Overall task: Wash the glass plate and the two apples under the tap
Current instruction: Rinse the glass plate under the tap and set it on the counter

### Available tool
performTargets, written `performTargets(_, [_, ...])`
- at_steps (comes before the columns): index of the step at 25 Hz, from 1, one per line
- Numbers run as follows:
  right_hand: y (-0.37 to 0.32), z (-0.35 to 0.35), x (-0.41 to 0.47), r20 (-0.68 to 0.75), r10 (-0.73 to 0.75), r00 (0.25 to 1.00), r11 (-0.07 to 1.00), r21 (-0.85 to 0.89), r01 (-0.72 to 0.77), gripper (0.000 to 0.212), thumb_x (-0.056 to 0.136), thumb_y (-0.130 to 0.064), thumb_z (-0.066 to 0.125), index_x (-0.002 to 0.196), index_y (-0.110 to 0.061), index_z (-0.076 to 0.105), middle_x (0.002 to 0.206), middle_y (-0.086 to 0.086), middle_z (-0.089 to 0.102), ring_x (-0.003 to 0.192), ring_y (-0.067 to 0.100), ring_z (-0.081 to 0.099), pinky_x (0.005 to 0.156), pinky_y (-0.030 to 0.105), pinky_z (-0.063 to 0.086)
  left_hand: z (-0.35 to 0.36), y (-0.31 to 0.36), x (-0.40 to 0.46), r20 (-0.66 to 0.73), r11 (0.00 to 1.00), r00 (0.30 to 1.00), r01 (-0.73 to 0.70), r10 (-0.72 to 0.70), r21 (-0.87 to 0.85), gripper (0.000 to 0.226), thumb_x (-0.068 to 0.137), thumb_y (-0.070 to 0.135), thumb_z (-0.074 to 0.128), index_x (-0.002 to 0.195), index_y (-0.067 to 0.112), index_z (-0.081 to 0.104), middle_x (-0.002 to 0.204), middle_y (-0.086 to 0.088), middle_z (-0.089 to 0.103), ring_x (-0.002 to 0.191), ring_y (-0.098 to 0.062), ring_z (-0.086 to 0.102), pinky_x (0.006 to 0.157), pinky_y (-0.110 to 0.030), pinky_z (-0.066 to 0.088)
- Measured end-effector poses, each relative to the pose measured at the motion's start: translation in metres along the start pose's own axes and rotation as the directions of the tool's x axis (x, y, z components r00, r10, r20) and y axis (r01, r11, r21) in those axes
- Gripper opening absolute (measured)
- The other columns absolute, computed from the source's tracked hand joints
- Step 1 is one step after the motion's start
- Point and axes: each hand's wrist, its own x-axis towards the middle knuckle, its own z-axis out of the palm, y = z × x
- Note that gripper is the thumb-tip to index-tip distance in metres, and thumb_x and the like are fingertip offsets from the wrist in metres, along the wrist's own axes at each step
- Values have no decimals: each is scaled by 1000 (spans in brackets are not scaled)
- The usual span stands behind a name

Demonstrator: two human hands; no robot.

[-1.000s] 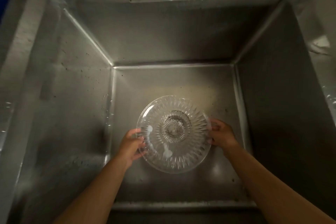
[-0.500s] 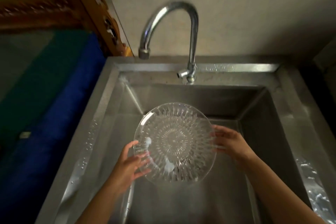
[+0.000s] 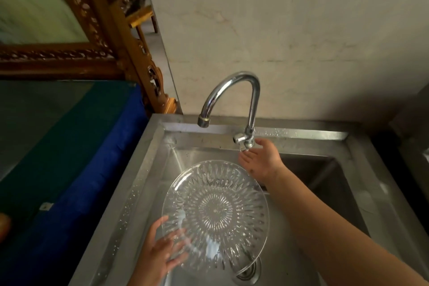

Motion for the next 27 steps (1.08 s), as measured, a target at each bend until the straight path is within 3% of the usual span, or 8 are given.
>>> performTargets(5, [-18,47,12,-176,-84,981,996,-53,76,36,93,-8,37,127,-4,44,130,15,46,113,27,55,98,32,47,-3,-6,4,-17,1000,1000,14,-15,-16,48,78,-4,59,103,36,52,117,-15,59,98,-39,62,62,-44,58])
performTargets(10, [-37,108,5,6,-276,961,942,-196,272,37,95,-7,30,128,-3,46,135,13,53,129,26,46,109,36,35,1,-16,11,2,1000,1000,-12,12,-10,50,82,-7,52,114,31,50,116,-14,61,93,-36,66,63,-44,58])
performTargets(13, [7,36,-11,-58,-537,841,645,-671,365,19,91,-14,43,90,-19,62,85,-1,60,83,18,58,73,26,47,6,-10,6,1,1000,1000,-5,5,-2,49,78,-6,60,108,33,54,117,-14,60,97,-36,63,60,-41,58])
performTargets(15, [46,-37,-17,-99,-628,772,469,-840,274,27,92,-16,44,114,-18,59,105,3,63,92,17,59,80,29,49,9,7,2,7,998,998,-61,61,27,56,67,1,73,111,32,54,118,-13,62,92,-31,64,57,-38,57])
performTargets(18, [100,-89,-2,-201,-290,936,772,-627,104,31,97,-22,41,125,-9,45,106,13,57,84,20,55,71,29,46,15,40,-5,-10,931,962,-263,275,252,78,55,41,81,125,30,47,115,-8,67,86,-20,72,63,-34,60])
performTargets(21, [134,-68,16,-191,37,981,999,-21,-42,33,96,-38,37,92,-9,52,77,8,49,69,20,47,65,31,36,23,74,-14,100,688,856,-472,507,551,52,88,19,53,129,49,40,115,16,67,98,-2,67,73,-25,60])
performTargets(24, [146,-37,36,-238,41,970,986,169,-1,44,92,-52,37,73,-14,50,61,3,43,57,17,39,58,29,31,26,98,-18,147,524,793,-516,591,678,63,90,4,47,125,57,41,107,28,65,96,11,63,69,-15,55])
performTargets(27, [134,-10,46,-429,-189,883,982,-81,171,46,90,-53,41,70,-13,53,64,6,51,57,21,48,58,32,41,18,99,-16,34,575,763,-515,646,635,51,89,6,51,105,55,53,100,14,70,90,-3,69,68,-13,56])
